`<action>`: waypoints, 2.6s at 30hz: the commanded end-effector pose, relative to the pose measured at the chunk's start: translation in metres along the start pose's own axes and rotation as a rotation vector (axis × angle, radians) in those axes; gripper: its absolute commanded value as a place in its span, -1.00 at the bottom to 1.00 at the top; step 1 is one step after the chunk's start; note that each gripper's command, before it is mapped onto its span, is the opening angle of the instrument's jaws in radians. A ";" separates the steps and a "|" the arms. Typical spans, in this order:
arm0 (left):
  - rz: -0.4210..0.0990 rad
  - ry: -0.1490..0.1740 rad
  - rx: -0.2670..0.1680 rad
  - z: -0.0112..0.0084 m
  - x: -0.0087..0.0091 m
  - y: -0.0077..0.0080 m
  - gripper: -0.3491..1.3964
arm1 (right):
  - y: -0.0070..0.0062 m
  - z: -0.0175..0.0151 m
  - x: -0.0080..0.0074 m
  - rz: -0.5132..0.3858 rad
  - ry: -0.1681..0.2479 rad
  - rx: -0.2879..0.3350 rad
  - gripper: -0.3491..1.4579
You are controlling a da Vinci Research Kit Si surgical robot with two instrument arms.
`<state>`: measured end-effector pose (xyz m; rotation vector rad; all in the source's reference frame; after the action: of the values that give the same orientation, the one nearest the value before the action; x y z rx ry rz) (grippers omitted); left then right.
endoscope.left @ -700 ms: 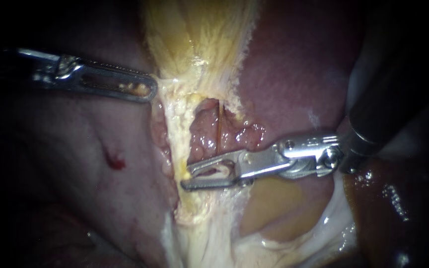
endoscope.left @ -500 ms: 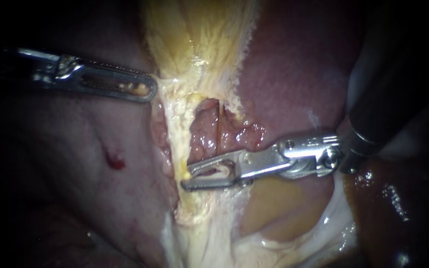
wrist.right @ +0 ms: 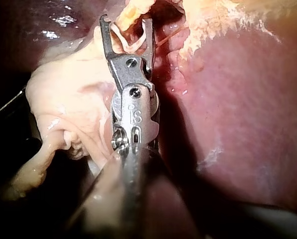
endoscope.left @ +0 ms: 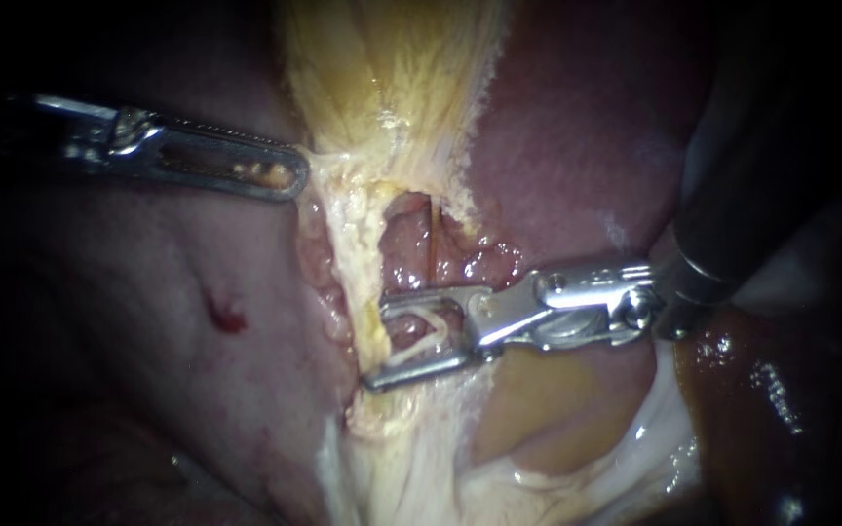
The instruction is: Clipping first clip left tube
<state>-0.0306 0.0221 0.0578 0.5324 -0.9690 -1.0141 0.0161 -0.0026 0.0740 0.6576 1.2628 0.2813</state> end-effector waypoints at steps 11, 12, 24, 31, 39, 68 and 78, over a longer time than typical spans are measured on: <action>0.000 0.000 0.000 0.0000 0.0000 0.0000 -1.00 | 0.0007 -0.0005 -0.0011 -0.003 -0.001 0.003 -0.06; 0.000 0.000 0.000 0.0000 0.0000 0.0000 -1.00 | 0.0009 -0.0007 -0.0012 -0.003 0.001 0.009 -0.06; 0.000 0.000 0.000 0.0000 0.0000 0.0000 -1.00 | 0.0016 -0.0005 -0.0023 0.006 0.048 0.078 -0.06; 0.000 0.000 0.000 0.0000 0.0000 -0.0001 -1.00 | 0.0000 0.0012 -0.0014 0.013 0.081 0.142 -0.07; -0.001 -0.001 -0.001 0.0001 -0.0001 -0.0001 -1.00 | -0.0012 0.0034 -0.0003 0.009 0.100 0.215 -0.07; -0.001 0.000 0.000 0.0002 -0.0001 0.0000 -1.00 | -0.0058 0.0046 0.0030 0.035 0.146 0.293 -0.07; 0.000 0.000 0.000 0.0002 -0.0002 0.0001 -1.00 | -0.0064 0.0038 0.0046 0.043 0.154 0.301 -0.07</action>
<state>-0.0308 0.0223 0.0579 0.5322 -0.9690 -1.0148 0.0200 -0.0063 0.0670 0.9360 1.4555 0.1799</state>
